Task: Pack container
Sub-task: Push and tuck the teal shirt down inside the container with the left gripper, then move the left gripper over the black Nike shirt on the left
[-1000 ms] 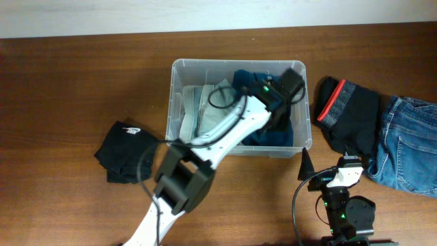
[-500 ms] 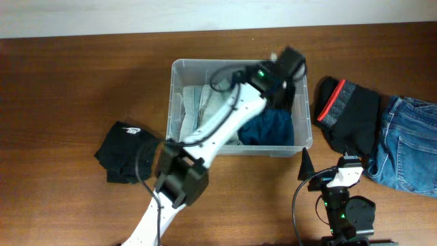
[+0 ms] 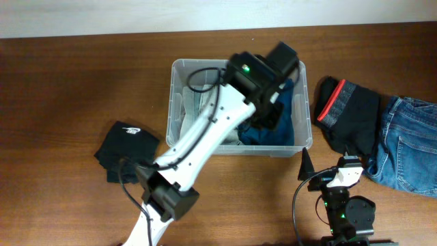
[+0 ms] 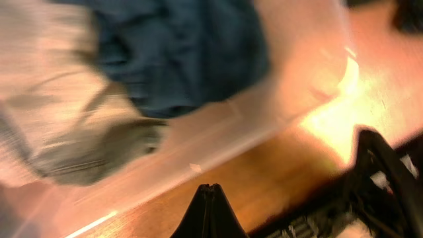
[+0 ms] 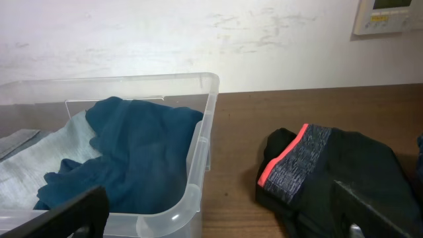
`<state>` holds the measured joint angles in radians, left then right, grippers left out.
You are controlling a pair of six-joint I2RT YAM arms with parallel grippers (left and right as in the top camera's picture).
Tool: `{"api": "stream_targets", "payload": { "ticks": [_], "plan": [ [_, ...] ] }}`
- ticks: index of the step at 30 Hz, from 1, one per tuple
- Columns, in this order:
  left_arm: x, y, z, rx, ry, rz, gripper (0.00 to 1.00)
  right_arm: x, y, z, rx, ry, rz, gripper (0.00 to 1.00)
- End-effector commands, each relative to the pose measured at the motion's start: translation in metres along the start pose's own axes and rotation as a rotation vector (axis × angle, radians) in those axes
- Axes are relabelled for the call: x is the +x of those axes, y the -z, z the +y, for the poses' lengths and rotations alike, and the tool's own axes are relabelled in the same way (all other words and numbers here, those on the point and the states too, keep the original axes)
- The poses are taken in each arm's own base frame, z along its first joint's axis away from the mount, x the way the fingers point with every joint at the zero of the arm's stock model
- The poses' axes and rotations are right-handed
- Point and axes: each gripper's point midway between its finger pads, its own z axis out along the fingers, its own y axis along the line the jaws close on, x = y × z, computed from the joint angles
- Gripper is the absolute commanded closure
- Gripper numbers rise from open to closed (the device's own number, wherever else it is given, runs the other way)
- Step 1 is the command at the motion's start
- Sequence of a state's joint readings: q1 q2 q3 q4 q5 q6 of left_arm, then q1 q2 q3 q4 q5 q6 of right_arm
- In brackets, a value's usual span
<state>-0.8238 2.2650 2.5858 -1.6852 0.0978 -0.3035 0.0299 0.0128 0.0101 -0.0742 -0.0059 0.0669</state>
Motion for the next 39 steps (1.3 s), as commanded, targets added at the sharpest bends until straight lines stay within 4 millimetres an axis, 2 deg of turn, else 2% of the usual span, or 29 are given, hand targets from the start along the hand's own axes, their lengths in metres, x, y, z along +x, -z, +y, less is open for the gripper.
{"api": "stream_targets", "payload": {
  "ticks": [1,7,11,15,22,28,35,39],
  "plan": [
    [0.015,-0.006,-0.035,0.067,-0.200,0.040,1.00,0.002,0.000,0.002,-0.012,0.007,0.004,0.02],
    [0.027,-0.017,-0.042,0.057,-0.219,0.086,1.00,0.002,0.000,0.002,-0.012,0.007,0.003,0.02],
    [0.042,-0.043,-0.032,0.023,-0.207,0.183,1.00,0.002,0.000,0.002,-0.012,0.007,0.004,0.01],
    [0.042,-0.068,-0.032,0.019,-0.250,0.192,1.00,0.002,0.000,0.002,-0.012,0.007,0.004,0.02],
    [0.040,-0.088,-0.033,0.021,-0.293,0.187,1.00,0.002,0.000,0.002,-0.012,0.007,0.003,0.02],
    [0.035,-0.094,-0.035,0.028,-0.319,0.164,1.00,0.002,0.000,0.002,-0.012,0.007,0.004,0.01],
    [0.012,-0.096,-0.041,0.036,-0.342,0.067,1.00,0.002,0.000,0.002,-0.012,0.007,0.004,0.02],
    [0.007,-0.097,-0.041,0.036,-0.343,0.046,1.00,0.002,0.000,0.002,-0.012,0.007,0.003,0.02]
  ]
}}
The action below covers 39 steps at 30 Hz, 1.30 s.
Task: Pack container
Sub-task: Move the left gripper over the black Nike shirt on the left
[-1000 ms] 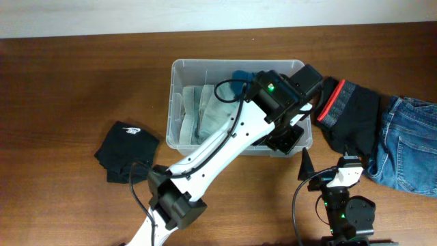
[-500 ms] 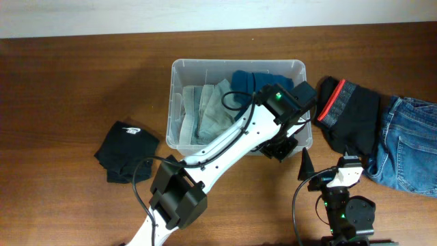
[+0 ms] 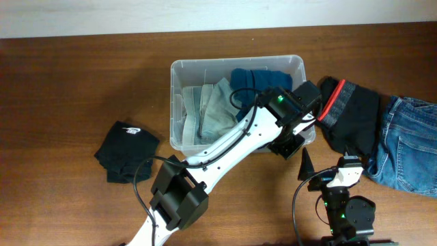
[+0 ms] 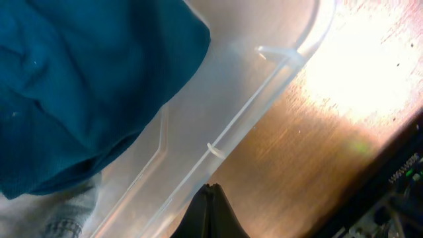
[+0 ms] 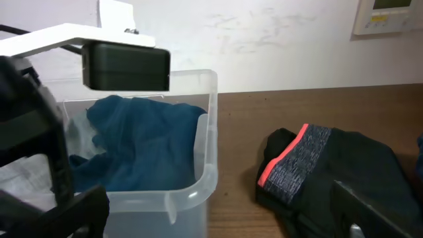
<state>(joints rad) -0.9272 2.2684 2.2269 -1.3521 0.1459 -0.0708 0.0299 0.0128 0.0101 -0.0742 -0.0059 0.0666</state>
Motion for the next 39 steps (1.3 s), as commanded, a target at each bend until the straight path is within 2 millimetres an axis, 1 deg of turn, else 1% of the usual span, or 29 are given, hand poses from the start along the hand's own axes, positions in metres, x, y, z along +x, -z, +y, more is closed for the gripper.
{"api": "stream_targets", "payload": {
  "ticks": [1,5,7,9,10,11,13,14,17,19,21,22,23,24,25,26,27,28,29,31,32,35,36,39],
  "plan": [
    [-0.001,-0.003,0.008,-0.024,-0.013,-0.003,1.00,0.002,0.000,0.002,-0.012,0.007,0.004,0.02],
    [-0.001,-0.002,0.006,-0.018,-0.013,-0.003,1.00,0.002,0.000,0.002,-0.012,0.007,0.004,0.02],
    [-0.001,0.004,0.002,0.001,-0.014,-0.006,1.00,0.002,0.000,0.002,-0.012,0.007,0.004,0.02],
    [-0.002,0.016,0.001,0.002,-0.014,-0.020,1.00,0.002,0.000,0.002,-0.012,0.007,0.003,0.02],
    [-0.006,0.034,0.007,-0.012,-0.005,-0.056,1.00,0.002,0.000,0.002,-0.012,0.007,0.004,0.02],
    [-0.007,0.042,0.012,-0.023,0.002,-0.073,1.00,0.002,0.000,0.002,-0.012,0.007,0.004,0.02],
    [-0.010,0.063,0.028,-0.058,0.034,-0.113,1.00,0.002,0.000,0.002,-0.012,0.007,0.004,0.02],
    [-0.009,0.075,0.040,-0.076,0.064,-0.132,1.00,0.002,0.000,0.002,-0.012,0.007,0.004,0.01],
    [-0.002,0.108,0.073,-0.095,0.157,-0.177,1.00,0.002,0.000,0.002,-0.012,0.007,0.004,0.02],
    [0.009,0.133,0.108,-0.115,0.267,-0.214,1.00,0.002,0.000,0.002,-0.012,0.007,0.004,0.02],
    [0.021,0.152,0.142,-0.134,0.376,-0.241,1.00,0.002,0.000,0.002,-0.012,0.007,0.004,0.02],
    [0.028,0.161,0.161,-0.146,0.429,-0.254,0.98,0.002,0.000,0.002,-0.012,0.007,0.003,0.02],
    [0.036,0.169,0.180,-0.157,0.485,-0.265,0.92,0.002,0.000,0.002,-0.012,0.007,0.004,0.01],
    [0.045,0.174,0.198,-0.167,0.540,-0.269,0.83,0.002,0.000,0.002,-0.012,0.007,0.004,0.02],
    [0.056,0.179,0.217,-0.179,0.600,-0.271,0.62,0.002,0.000,0.002,-0.012,0.007,0.004,0.02],
    [0.068,0.183,0.236,-0.188,0.660,-0.267,0.38,0.002,0.000,0.002,-0.012,0.007,0.004,0.02],
    [0.089,0.187,0.260,-0.197,0.742,-0.251,0.01,0.002,0.000,0.002,-0.012,0.007,0.004,0.02],
    [0.100,0.189,0.271,-0.193,0.783,-0.241,0.01,0.002,0.000,0.002,-0.012,0.007,0.004,0.02],
    [0.116,0.191,0.284,-0.196,0.834,-0.222,0.01,0.002,0.000,0.002,-0.012,0.007,0.003,0.02],
    [0.142,0.194,0.300,-0.195,0.910,-0.188,0.01,0.002,0.000,0.002,-0.012,0.007,0.003,0.02],
    [0.164,0.197,0.310,-0.194,0.972,-0.155,0.01,0.002,0.000,0.002,-0.012,0.007,0.004,0.02],
    [0.183,0.201,0.325,-0.215,1.023,-0.145,0.01,0.002,0.000,0.002,-0.012,0.007,0.004,0.02],
    [0.193,0.201,0.333,-0.238,1.046,-0.133,0.01,0.002,0.000,0.002,-0.012,0.007,0.003,0.02],
    [0.203,0.198,0.338,-0.244,1.071,-0.110,0.01,0.002,0.000,0.002,-0.012,0.007,0.004,0.02]
  ]
}}
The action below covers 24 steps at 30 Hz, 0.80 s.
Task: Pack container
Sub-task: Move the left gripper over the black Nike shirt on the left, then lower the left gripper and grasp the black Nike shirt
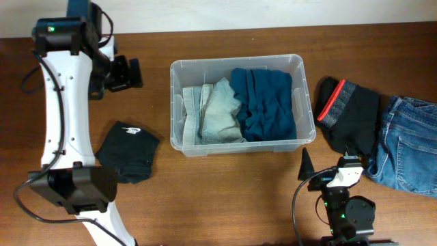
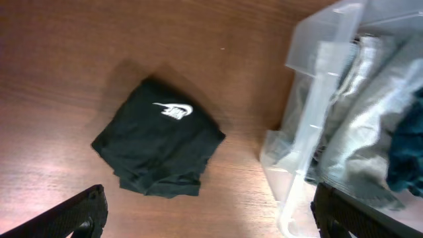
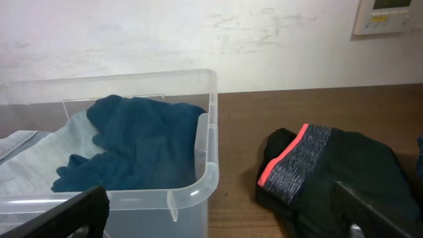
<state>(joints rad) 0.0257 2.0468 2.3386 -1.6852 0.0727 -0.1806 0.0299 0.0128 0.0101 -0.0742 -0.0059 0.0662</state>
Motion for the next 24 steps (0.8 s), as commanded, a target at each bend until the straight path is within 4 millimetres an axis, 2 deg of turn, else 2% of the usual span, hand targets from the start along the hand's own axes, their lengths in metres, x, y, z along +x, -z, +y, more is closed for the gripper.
{"api": "stream_targets", "payload": {
  "ticks": [1,5,8,12,13,16,19,24],
  "plan": [
    [0.004,-0.003,0.014,-0.033,0.029,0.021,0.01,0.002,0.000,0.002,-0.012,0.007,0.004,0.02],
    [0.010,-0.005,0.016,-0.035,0.031,0.036,0.02,0.002,0.000,0.002,-0.012,0.007,0.004,0.02],
    [0.021,0.008,0.016,-0.033,0.033,0.021,0.02,0.002,0.000,0.002,-0.012,0.007,0.004,0.02],
    [0.047,0.028,0.022,-0.045,0.075,0.001,0.02,0.002,0.000,0.002,-0.012,0.007,0.003,0.02],
    [0.062,0.034,0.028,-0.067,0.081,-0.006,0.02,0.002,0.000,0.002,-0.012,0.007,0.003,0.02],
    [0.079,0.036,0.038,-0.105,0.085,-0.042,0.02,0.002,0.000,0.002,-0.012,0.007,0.003,0.02],
    [0.089,0.025,0.043,-0.115,0.095,-0.075,0.02,0.002,0.000,0.002,-0.012,0.007,0.004,0.02],
    [0.096,-0.018,0.054,-0.121,0.111,-0.061,0.01,0.002,0.000,0.002,-0.012,0.007,0.004,0.02]
  ]
}}
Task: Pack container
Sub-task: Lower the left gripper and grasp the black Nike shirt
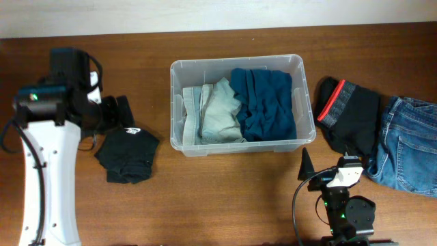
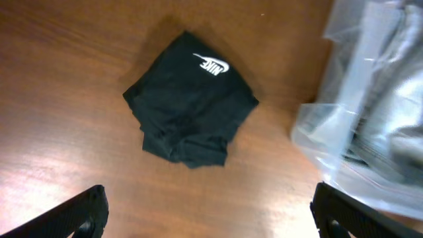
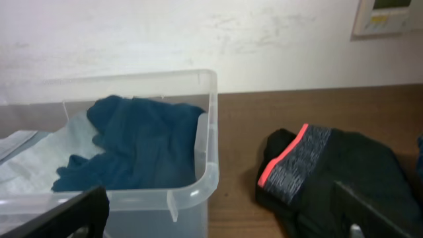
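Note:
The clear plastic container (image 1: 300,102) stands mid-table, holding a grey garment (image 1: 217,113) on the left and a blue one (image 1: 263,102) on the right. A folded black shirt with a white logo (image 1: 128,156) lies on the table left of it, also visible in the left wrist view (image 2: 192,99). My left gripper (image 1: 116,113) hovers at the shirt's upper left edge, open and empty (image 2: 211,218). My right gripper (image 1: 334,167) rests open near the front edge (image 3: 221,218), facing the container (image 3: 208,178).
Black shorts with a coral waistband (image 1: 351,113) (image 3: 330,172) lie right of the container. Blue jeans (image 1: 410,143) lie beside them at the far right. A wall runs behind the table's back edge.
My left gripper has moved from the back left of the table toward the front and now hangs over the black shirt. It is still open. The right arm has not moved.
My left gripper was shut over the blue garment in the container's right half. Then it was shut at the container's front right corner. Then it stood open at the far back left, and now it is over the black shirt.

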`<state>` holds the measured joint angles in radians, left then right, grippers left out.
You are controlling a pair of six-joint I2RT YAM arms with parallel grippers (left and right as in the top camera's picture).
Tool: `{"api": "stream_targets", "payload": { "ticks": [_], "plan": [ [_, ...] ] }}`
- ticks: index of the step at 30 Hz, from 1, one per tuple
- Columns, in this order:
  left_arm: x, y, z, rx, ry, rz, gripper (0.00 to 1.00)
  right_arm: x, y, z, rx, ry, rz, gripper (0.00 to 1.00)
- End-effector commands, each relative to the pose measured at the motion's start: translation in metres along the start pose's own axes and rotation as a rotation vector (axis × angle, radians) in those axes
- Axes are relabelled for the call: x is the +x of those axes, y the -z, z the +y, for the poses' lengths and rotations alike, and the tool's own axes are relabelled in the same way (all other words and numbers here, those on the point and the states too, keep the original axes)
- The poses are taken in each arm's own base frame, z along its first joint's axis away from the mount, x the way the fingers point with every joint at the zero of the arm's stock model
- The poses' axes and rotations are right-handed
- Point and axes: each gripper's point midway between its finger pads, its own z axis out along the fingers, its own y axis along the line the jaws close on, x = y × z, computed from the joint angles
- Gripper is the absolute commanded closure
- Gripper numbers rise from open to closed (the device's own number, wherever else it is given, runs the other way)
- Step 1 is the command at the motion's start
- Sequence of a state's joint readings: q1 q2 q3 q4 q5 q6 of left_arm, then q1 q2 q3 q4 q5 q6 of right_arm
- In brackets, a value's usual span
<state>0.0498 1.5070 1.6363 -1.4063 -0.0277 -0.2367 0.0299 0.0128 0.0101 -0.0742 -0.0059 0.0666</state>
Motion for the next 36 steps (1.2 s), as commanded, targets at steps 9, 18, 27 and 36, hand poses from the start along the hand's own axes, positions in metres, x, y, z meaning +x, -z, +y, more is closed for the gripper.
{"api": "stream_targets", "payload": {
  "ticks": [9,18,27,36],
  "plan": [
    [0.020,-0.105,0.022,-0.050,-0.134,0.103,0.01,0.002,0.000,0.002,-0.012,0.007,0.004,0.02],
    [0.025,-0.157,0.015,-0.002,-0.259,0.211,0.01,0.002,0.000,0.002,-0.012,0.007,0.003,0.02],
    [0.046,-0.203,0.011,0.050,-0.362,0.354,0.01,0.002,0.000,0.002,-0.012,0.007,0.003,0.02],
    [0.060,-0.225,0.019,0.015,-0.367,0.428,0.01,0.002,0.000,0.002,-0.012,0.007,0.004,0.02]
  ]
}}
